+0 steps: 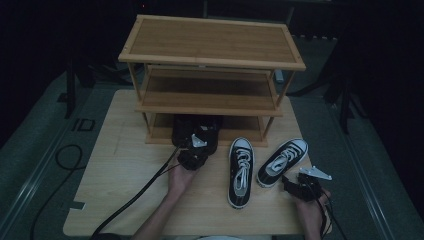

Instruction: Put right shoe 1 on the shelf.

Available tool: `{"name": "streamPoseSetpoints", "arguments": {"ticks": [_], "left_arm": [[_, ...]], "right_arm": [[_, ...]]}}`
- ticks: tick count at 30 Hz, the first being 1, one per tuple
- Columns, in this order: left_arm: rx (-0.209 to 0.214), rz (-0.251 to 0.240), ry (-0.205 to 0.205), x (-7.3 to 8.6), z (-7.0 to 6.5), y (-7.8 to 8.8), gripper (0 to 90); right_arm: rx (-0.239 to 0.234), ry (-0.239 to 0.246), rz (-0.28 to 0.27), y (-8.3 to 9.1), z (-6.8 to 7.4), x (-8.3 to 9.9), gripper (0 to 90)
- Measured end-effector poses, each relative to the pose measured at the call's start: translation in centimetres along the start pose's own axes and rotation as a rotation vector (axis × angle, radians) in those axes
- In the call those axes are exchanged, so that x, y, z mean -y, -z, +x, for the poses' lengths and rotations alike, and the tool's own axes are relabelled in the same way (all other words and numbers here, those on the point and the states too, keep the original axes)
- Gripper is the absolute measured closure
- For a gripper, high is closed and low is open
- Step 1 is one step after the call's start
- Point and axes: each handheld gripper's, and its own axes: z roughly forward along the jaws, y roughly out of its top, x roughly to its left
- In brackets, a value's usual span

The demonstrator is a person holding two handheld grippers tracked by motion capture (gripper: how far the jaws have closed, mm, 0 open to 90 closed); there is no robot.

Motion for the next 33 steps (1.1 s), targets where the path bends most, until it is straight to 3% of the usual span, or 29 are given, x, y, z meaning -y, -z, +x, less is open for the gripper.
{"name": "streamPoseSetpoints", "arguments": {"ticks": [16, 23, 26, 30, 33], "left_arm": [[-0.027, -0.013, 0.012, -1.1, 1.4, -1.1, 87.6], [-0.031, -0.016, 0.036, -1.3, 2.0, -1.4, 86.3], [-0.046, 0.006, 0.017, -1.1, 1.9, -1.3, 81.6], [-0.040, 0.044, -0.050, -0.5, 1.5, -1.0, 74.8], [-0.021, 0.026, -0.072, 0.2, 1.0, -0.2, 70.7]], "right_arm": [[-0.002, 0.002, 0.000, 0.0, 0.0, 0.0, 30.4], [-0.002, 0.002, 0.000, 0.0, 0.0, 0.0, 30.4], [-0.001, 0.002, 0.000, 0.0, 0.0, 0.0, 30.5], [-0.002, 0.002, 0.000, 0.0, 0.0, 0.0, 30.4], [-0.002, 0.002, 0.000, 0.0, 0.0, 0.0, 30.4]]}}
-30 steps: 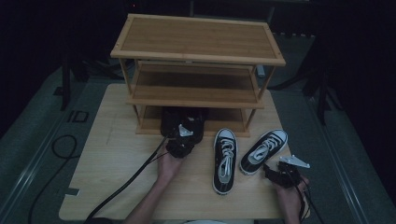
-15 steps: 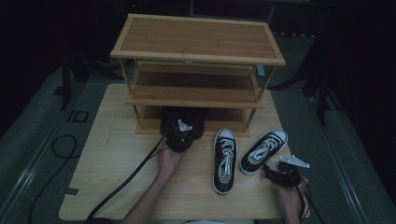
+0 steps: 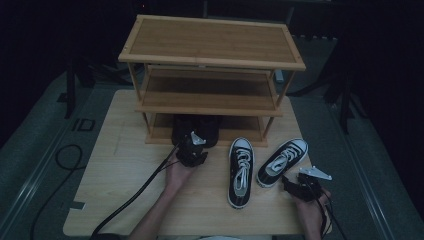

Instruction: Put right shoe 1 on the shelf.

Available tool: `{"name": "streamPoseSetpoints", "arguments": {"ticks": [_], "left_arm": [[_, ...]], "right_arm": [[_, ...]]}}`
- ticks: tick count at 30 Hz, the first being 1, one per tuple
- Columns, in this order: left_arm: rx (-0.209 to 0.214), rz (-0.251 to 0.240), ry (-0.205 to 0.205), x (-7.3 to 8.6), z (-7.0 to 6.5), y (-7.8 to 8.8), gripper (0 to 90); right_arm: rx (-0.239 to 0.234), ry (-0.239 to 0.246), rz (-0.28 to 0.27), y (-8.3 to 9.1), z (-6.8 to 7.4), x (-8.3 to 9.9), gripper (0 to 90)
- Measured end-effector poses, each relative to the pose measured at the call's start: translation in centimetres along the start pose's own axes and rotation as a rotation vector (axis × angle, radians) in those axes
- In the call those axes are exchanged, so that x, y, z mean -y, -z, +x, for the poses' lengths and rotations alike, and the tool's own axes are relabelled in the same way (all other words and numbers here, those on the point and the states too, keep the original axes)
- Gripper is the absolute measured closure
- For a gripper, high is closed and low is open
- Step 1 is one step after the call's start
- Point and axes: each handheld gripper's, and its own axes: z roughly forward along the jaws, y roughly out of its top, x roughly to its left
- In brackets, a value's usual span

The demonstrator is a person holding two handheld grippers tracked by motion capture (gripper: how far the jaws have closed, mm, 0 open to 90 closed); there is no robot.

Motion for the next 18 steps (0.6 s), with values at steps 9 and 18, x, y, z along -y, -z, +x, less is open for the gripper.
{"name": "streamPoseSetpoints", "arguments": {"ticks": [9, 18], "left_arm": [[-0.008, -0.014, 0.004, 2.6, 0.9, 1.9, 63.7], [-0.041, -0.008, 0.046, 4.5, 2.6, 3.2, 60.9]], "right_arm": [[0.000, 0.001, 0.001, 0.0, 0.0, 0.0, 30.5], [-0.018, 0.018, 0.014, 0.1, 0.2, -0.3, 43.0]]}}
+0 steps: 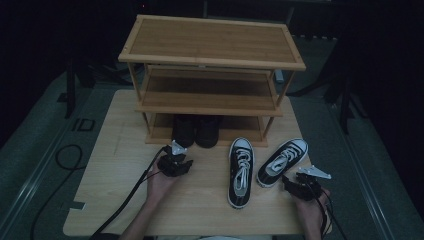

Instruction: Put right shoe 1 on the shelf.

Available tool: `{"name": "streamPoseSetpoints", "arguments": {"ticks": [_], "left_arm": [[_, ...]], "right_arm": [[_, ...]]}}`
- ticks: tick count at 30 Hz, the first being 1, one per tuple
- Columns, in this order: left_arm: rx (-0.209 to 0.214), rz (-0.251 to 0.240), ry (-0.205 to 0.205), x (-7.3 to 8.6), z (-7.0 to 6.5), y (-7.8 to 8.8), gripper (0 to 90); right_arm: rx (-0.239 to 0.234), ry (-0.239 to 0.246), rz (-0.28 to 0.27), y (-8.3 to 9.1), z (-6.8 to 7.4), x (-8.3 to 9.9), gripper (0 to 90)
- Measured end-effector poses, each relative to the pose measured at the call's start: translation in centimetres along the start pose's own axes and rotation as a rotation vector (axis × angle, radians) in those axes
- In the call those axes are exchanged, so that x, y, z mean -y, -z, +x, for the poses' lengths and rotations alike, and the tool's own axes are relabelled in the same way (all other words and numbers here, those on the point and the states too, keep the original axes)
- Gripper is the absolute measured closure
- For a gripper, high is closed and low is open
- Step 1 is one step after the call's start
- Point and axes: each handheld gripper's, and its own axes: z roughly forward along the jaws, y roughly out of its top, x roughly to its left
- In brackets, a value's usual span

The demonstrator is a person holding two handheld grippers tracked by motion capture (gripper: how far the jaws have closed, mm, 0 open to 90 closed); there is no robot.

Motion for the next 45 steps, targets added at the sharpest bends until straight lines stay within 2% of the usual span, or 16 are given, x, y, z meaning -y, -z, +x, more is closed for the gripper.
{"name": "streamPoseSetpoints", "arguments": {"ticks": [1, 3, 6, 8, 16, 18, 31, 34, 43, 45], "left_arm": [[0.001, -0.001, 0.004, 0.1, 0.1, 0.1, 60.7], [-0.005, 0.000, 0.014, 0.3, 0.4, 0.1, 60.5], [-0.013, 0.004, 0.027, 0.6, 0.6, -0.2, 60.5], [-0.015, 0.004, 0.025, 0.7, 0.6, -0.3, 60.5], [-0.014, -0.007, 0.021, 0.8, 0.5, -0.3, 59.5], [-0.014, -0.011, 0.012, 0.9, 0.4, -0.3, 58.4], [-0.011, -0.028, 0.011, 1.1, 0.5, -0.4, 57.5], [-0.022, -0.030, -0.002, 1.2, 0.3, -0.4, 57.0], [-0.009, -0.037, 0.011, 1.2, 0.5, -0.4, 56.9], [-0.006, -0.038, 0.013, 1.2, 0.6, -0.4, 56.9]], "right_arm": [[-0.001, 0.001, 0.003, 0.0, 0.0, -0.1, 47.1], [-0.002, 0.002, 0.009, 0.1, 0.0, -0.2, 61.3], [0.009, -0.045, 0.031, 0.3, -0.6, -0.5, 83.7], [0.016, -0.060, 0.039, 0.1, -1.0, -0.7, 89.7], [0.074, -0.042, 0.058, -1.0, -1.4, -2.1, 90.0], [0.079, -0.044, 0.046, -1.3, -1.5, -2.4, 90.0], [0.107, -0.032, 0.062, -3.1, -2.4, -4.1, 89.9], [0.112, -0.023, 0.062, -3.6, -2.4, -4.6, 89.9], [0.117, 0.014, 0.089, -4.7, -2.4, -6.0, 89.6], [0.124, 0.024, 0.097, -4.7, -2.4, -6.1, 84.7]]}}
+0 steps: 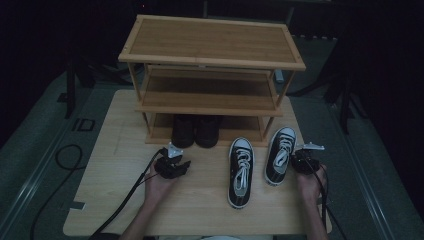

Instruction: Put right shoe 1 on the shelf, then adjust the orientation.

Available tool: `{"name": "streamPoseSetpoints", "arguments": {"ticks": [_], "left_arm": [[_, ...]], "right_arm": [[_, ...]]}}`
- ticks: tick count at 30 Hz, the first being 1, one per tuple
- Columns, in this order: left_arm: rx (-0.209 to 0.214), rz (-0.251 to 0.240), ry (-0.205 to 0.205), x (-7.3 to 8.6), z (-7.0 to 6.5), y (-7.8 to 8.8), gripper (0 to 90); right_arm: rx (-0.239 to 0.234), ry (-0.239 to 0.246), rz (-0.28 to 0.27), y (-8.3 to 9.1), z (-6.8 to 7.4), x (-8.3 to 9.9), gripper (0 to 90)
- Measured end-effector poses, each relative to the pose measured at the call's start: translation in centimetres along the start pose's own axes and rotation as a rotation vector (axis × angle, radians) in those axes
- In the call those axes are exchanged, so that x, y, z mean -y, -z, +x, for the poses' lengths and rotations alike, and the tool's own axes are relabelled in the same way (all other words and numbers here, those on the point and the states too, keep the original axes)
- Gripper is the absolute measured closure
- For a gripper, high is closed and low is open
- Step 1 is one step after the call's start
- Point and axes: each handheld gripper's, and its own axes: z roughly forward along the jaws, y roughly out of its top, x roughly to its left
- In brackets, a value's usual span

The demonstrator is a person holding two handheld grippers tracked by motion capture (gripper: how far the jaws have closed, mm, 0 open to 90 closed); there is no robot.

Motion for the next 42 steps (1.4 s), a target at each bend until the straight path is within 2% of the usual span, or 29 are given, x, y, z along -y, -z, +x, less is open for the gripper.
{"name": "streamPoseSetpoints", "arguments": {"ticks": [6, 9, 13, 16, 18, 21, 26, 31, 32, 34, 36, 37, 38, 42], "left_arm": [[0.002, -0.004, 0.000, 0.0, 0.1, 0.0, 56.9], [0.004, -0.010, 0.000, 0.1, 0.1, -0.1, 56.9], [0.010, -0.013, 0.003, 0.1, 0.2, -0.1, 56.9], [0.007, -0.014, 0.001, 0.1, 0.1, -0.1, 56.7], [0.005, -0.015, 0.000, 0.1, 0.1, -0.1, 56.6], [0.007, -0.017, 0.001, 0.1, 0.1, -0.1, 56.5], [0.007, -0.016, 0.001, 0.1, 0.1, -0.1, 56.5], [0.006, -0.015, 0.000, 0.1, 0.1, -0.1, 56.4], [0.008, -0.016, 0.002, 0.1, 0.1, -0.1, 56.4], [0.011, -0.017, 0.005, 0.1, 0.1, -0.1, 56.3], [0.012, -0.017, 0.005, 0.1, 0.1, -0.1, 56.4], [0.009, -0.017, 0.003, 0.1, 0.1, -0.1, 56.3], [0.009, -0.016, 0.002, 0.1, 0.1, -0.1, 56.3], [0.008, -0.016, 0.004, 0.1, 0.1, -0.1, 56.3]], "right_arm": [[0.005, -0.008, -0.001, 1.5, -0.1, 0.0, 67.4], [-0.013, -0.005, -0.010, 2.6, 0.0, 0.0, 62.2], [-0.025, -0.005, -0.032, 3.7, 0.3, -0.2, 61.1], [-0.015, -0.016, -0.086, 5.5, 1.0, -0.9, 61.0], [-0.019, -0.014, -0.093, 5.8, 1.2, -1.1, 60.7], [-0.039, -0.013, -0.118, 6.9, 1.8, -1.5, 58.8], [-0.094, -0.029, -0.131, 8.0, 2.6, -1.8, 57.3], [-0.087, -0.016, -0.077, 7.4, 3.1, -2.1, 55.4], [-0.088, -0.014, -0.012, 6.3, 3.2, -2.1, 55.5], [-0.065, -0.011, 0.028, 5.6, 3.4, -2.1, 56.8], [-0.053, -0.011, 0.040, 5.2, 3.5, -2.1, 56.9], [-0.034, -0.016, 0.067, 4.1, 3.5, -2.0, 56.3], [-0.032, -0.019, 0.073, 3.8, 3.5, -2.0, 56.9], [-0.024, -0.032, 0.082, 3.2, 3.4, -1.9, 63.9]]}}
